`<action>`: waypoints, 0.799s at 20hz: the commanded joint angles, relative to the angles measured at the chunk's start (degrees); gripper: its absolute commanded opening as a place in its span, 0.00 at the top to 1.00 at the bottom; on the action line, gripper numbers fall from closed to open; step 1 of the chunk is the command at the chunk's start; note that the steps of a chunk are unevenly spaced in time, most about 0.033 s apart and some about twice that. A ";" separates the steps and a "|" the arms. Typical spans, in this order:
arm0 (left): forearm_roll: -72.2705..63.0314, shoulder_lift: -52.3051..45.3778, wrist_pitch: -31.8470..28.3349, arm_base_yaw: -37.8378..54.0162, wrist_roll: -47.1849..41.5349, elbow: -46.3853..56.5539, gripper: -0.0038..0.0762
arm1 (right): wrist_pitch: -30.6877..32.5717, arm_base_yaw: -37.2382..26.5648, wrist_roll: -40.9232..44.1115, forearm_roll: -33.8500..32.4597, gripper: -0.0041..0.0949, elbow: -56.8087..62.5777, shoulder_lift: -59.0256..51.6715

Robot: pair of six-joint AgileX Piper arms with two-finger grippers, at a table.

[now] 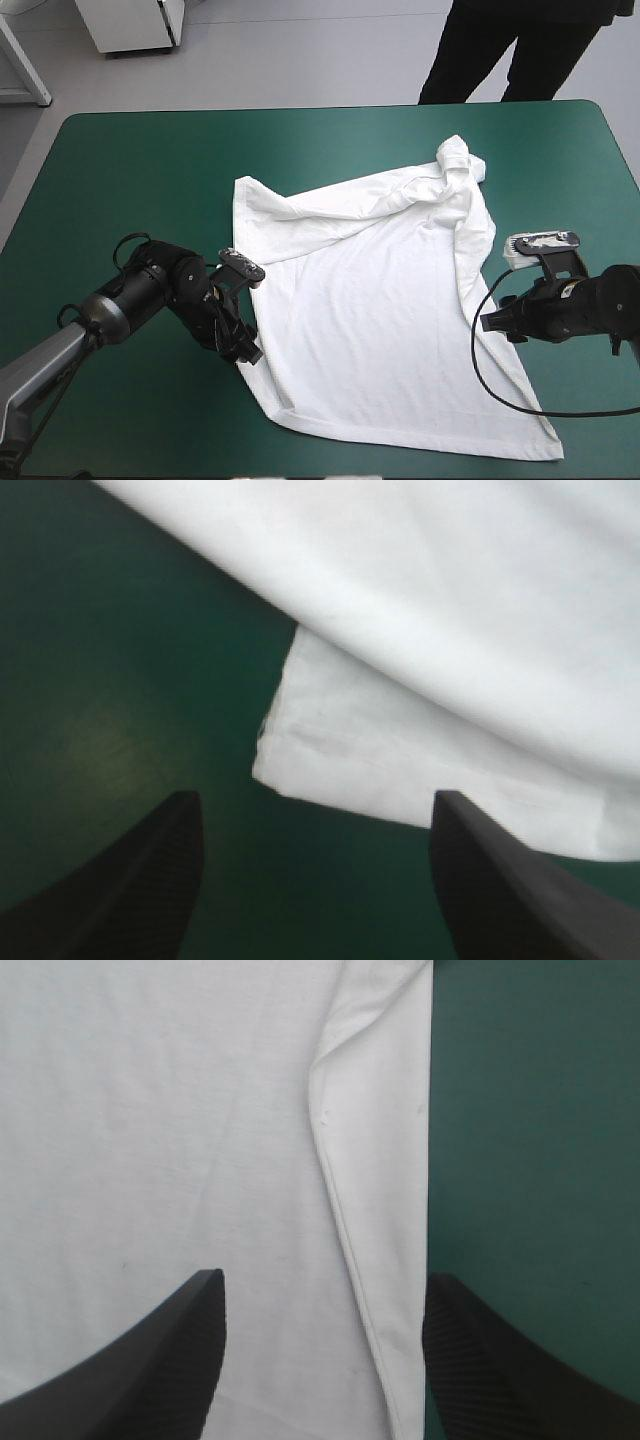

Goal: Fold the cloth

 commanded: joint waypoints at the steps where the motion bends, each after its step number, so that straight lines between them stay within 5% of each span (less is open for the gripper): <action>1: -1.08 0.88 -2.41 -0.48 1.24 -1.07 0.35 | -1.72 0.31 -0.09 0.21 0.41 -1.36 -0.76; 9: -6.76 9.79 -5.08 -0.48 4.76 0.46 0.39 | 0.42 4.37 5.77 -13.72 0.41 -1.36 -0.76; 14: -8.83 10.79 -5.26 -0.48 7.43 0.77 0.90 | 5.78 4.37 9.03 -17.71 0.41 -0.61 -0.76; 16: -8.95 10.79 -5.26 -0.48 7.79 0.77 0.98 | 7.52 4.37 10.00 -18.00 0.41 0.31 -0.88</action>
